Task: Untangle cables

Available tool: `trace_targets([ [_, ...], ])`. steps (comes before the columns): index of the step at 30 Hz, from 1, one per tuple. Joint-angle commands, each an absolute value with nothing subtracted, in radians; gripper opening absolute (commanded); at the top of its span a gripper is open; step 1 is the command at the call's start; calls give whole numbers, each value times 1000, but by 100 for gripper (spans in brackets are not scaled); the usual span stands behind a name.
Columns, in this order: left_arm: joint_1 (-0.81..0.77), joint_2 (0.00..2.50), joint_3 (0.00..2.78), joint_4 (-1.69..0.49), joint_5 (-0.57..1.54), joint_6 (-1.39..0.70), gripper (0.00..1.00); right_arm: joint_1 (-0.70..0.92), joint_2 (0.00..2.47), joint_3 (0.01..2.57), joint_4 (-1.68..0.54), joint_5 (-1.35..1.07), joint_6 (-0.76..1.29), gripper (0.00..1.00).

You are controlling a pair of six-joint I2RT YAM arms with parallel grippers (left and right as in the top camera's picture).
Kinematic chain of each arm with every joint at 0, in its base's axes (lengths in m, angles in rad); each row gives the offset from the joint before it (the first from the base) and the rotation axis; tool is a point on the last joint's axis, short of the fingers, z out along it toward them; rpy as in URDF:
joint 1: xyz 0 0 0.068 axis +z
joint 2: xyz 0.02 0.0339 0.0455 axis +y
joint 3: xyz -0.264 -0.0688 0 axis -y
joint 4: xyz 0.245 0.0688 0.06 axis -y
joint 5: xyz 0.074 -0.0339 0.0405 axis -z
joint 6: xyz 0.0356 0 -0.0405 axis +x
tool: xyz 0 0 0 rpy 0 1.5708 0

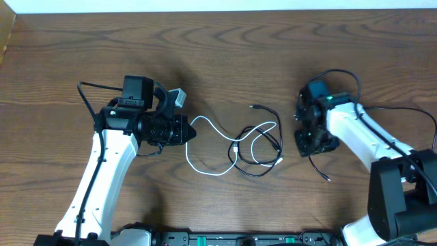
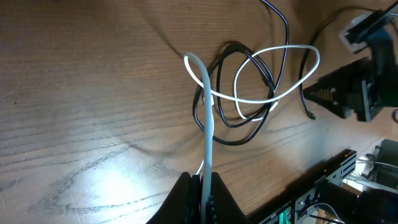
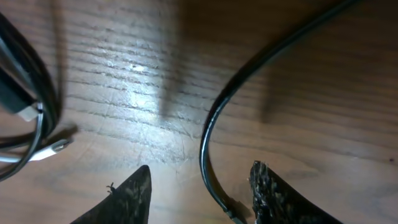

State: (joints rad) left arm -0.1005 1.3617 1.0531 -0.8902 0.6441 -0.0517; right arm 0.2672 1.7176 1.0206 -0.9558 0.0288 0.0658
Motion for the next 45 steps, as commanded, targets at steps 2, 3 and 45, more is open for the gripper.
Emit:
trace_targets([
  [2, -102, 1352, 1049, -893, 635, -46, 8, 294, 1725, 981, -921, 84, 154, 41],
  [3, -102, 1352, 1049, -893, 635, -46, 8, 297, 1725, 971, -910, 88, 167, 40],
  [45, -102, 1352, 1049, -920, 635, -50, 8, -332, 1708, 1655, -1044, 294, 180, 1],
])
